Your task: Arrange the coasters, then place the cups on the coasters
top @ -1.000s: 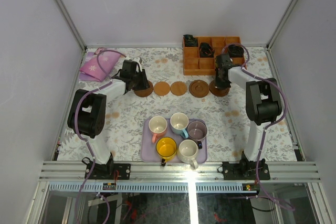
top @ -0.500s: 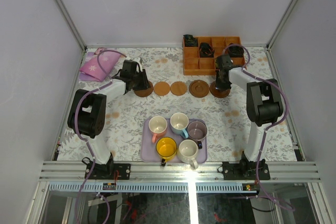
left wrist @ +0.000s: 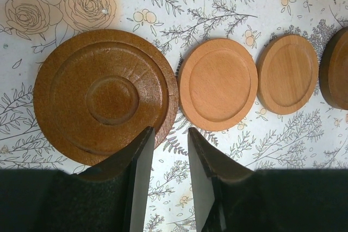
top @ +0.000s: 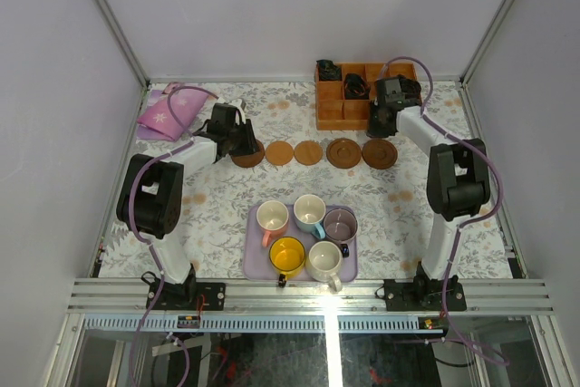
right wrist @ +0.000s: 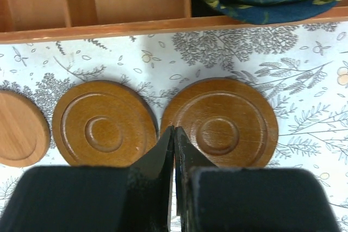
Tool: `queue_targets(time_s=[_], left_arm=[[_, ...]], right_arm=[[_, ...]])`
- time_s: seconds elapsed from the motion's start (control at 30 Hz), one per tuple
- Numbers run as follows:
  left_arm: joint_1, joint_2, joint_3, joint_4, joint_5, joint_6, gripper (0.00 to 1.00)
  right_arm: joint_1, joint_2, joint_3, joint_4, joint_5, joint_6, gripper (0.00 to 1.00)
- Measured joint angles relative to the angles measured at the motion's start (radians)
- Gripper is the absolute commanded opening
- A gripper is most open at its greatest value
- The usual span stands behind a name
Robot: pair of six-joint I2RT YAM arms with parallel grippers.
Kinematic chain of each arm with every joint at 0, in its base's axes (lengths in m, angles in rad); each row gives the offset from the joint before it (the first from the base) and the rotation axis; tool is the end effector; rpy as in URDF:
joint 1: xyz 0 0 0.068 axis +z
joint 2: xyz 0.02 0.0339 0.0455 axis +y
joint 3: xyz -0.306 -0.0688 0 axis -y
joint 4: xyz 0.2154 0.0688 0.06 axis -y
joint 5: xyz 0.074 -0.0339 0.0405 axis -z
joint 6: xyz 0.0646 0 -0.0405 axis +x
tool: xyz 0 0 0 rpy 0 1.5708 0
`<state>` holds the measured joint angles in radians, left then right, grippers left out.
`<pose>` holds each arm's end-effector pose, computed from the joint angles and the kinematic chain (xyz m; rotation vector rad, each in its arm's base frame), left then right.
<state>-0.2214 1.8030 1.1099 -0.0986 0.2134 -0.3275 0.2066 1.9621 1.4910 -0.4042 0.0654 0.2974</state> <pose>0.3783 -0.0992 0.2222 -0.0219 2.4001 -0.5140 0.4360 0.0871 0.2458 0.1401 2.4448 0.1437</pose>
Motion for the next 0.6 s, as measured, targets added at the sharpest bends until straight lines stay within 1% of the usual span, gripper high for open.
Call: queue_targets(time_s=[0.1, 0.4, 0.6], left_arm=[[0.000, 0.000, -0.002, 0.002, 0.000, 0.000, 0.31], [0.003, 0.000, -0.019, 0.010, 0.000, 0.000, 0.32], [0.006, 0.000, -0.025, 0.014, 0.000, -0.001, 0.32]], right_arm=[[0.024, 0.000, -0.008, 0.009, -0.024, -0.003, 0.00], [0.185, 0.022, -0.010, 0.024, -0.061, -0.019, 0.00], [0.192, 0.079, 0.000, 0.025, -0.067, -0.018, 0.00]])
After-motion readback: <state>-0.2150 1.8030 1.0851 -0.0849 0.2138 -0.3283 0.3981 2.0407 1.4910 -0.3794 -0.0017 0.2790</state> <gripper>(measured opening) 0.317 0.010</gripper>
